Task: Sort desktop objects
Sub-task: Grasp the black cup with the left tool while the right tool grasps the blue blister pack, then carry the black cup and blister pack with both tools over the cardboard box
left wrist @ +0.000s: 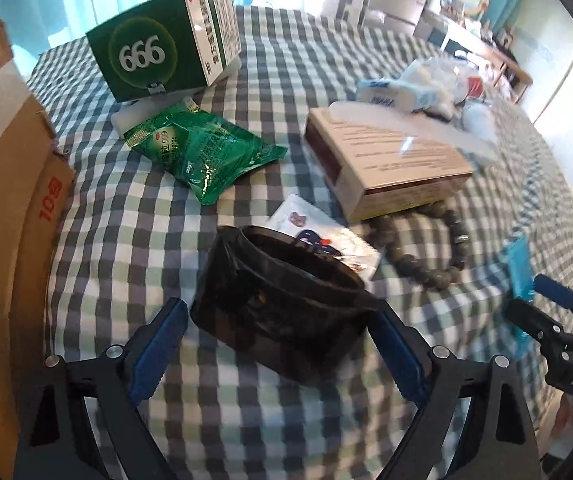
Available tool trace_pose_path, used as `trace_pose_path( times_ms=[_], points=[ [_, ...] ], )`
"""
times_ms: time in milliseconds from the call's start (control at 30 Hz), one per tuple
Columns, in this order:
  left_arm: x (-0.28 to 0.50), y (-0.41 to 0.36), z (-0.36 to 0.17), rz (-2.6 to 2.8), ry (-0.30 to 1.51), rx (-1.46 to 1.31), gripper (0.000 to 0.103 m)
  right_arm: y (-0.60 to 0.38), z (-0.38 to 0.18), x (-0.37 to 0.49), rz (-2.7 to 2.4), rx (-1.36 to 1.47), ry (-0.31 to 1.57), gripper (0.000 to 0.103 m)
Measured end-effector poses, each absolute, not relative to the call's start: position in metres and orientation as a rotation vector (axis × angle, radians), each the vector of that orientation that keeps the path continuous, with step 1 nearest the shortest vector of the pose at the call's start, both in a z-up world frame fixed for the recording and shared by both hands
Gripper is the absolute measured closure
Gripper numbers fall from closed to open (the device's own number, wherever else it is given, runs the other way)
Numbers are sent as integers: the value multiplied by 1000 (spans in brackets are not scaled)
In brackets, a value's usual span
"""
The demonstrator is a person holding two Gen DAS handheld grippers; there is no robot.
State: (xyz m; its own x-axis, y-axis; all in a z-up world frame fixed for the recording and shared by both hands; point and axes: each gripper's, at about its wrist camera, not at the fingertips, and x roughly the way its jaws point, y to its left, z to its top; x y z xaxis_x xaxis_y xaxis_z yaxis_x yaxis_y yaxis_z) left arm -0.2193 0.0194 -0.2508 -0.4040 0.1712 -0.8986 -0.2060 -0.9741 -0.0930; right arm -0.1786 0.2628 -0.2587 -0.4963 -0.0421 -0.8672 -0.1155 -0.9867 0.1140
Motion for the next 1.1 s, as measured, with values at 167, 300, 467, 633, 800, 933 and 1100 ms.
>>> trace_pose_path(
  times_ms=[167, 300, 467, 633, 800, 933, 1100],
  points=[
    [-226, 20, -254, 2448, 64, -1528, 7, 261, -268, -182, 2672, -1559, 232, 33],
    [-229, 19, -255, 2399, 59, -1502, 21, 273, -267, -177, 2676, -1553, 359, 33],
    [-220, 17, -246, 2389, 5, -1477, 21, 277, -263, -169, 2667, -1554, 424, 33],
    [-203, 16, -231, 2408, -9, -1472, 21, 277, -254, -153, 2662, -1558, 481, 33],
    [-180, 19, -206, 2422, -47, -1452, 21, 271, -236, -141, 2678, -1527, 493, 33],
    [-162, 20, -185, 2424, -62, -1427, 21, 261, -213, -128, 2715, -1476, 462, 33],
    [-144, 21, -151, 2432, -21, -1373, 21, 245, -170, -109, 2799, -1387, 407, 33]
  ],
)
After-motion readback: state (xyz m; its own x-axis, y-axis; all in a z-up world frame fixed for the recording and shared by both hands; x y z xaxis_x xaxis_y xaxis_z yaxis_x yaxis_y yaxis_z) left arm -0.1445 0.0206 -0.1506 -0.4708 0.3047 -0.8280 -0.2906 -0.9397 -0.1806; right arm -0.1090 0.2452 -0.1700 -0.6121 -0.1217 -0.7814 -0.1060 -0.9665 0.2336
